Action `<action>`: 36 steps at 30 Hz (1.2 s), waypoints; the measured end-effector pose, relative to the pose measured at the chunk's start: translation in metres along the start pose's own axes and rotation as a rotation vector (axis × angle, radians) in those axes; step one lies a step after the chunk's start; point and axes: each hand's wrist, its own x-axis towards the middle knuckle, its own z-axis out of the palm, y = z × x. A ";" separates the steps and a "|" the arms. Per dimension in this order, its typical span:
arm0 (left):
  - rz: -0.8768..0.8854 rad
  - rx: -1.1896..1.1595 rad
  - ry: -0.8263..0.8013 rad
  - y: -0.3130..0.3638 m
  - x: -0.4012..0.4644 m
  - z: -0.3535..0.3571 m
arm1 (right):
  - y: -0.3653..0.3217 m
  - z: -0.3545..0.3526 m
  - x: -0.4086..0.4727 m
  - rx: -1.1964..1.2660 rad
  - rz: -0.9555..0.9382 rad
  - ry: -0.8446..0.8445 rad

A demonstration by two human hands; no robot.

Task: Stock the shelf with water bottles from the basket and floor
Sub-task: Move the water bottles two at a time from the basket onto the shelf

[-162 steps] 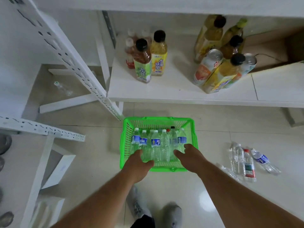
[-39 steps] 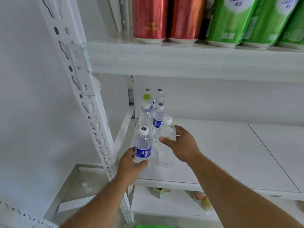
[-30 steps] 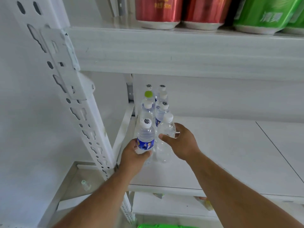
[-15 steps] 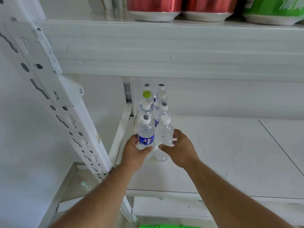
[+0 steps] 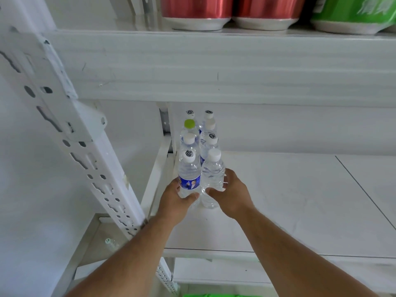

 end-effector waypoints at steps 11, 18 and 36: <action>-0.129 0.371 -0.064 0.012 -0.091 0.004 | 0.016 -0.023 -0.070 -0.466 0.016 -0.170; 0.001 0.778 -0.188 0.019 -0.168 -0.001 | 0.039 -0.043 -0.146 -0.796 -0.174 -0.247; -0.086 0.769 -0.427 -0.078 -0.368 0.023 | 0.153 -0.022 -0.375 -0.823 0.052 -0.437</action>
